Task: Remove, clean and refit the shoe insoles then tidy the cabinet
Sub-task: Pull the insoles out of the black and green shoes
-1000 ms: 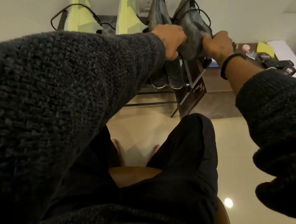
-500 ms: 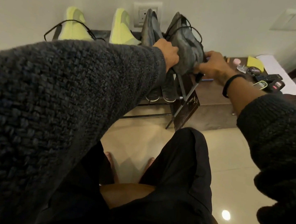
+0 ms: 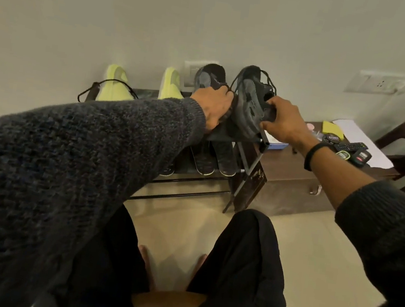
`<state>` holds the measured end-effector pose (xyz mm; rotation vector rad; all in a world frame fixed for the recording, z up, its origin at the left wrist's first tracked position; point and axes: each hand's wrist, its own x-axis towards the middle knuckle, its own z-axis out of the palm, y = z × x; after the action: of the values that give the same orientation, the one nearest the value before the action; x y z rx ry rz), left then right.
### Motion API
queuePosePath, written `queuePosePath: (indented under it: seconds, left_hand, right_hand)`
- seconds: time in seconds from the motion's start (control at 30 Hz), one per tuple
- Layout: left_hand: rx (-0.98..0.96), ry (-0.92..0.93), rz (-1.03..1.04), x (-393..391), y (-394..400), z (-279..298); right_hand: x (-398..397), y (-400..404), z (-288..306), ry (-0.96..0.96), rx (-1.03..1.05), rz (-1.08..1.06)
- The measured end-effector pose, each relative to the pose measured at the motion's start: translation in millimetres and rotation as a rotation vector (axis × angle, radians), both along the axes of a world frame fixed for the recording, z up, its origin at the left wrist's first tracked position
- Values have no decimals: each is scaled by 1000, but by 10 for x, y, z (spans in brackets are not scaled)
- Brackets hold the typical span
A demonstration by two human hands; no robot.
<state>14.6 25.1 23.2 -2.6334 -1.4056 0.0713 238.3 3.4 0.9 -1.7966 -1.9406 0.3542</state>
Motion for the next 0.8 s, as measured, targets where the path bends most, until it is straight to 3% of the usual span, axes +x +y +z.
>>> queuePosePath:
  seconds: [0.33,0.53,0.8]
  left_hand:
    - [196,-288,-178,-221,-481,436]
    - [-87,-608,-331,-105,-897,662]
    - [-416,-755,-376,246,-1350,320]
  right_hand:
    - [64,-681,705,-104,62,-30]
    - [315,-1375,1157,-230,21,-10]
    - [735,-2108,1062,-344,-174,18]
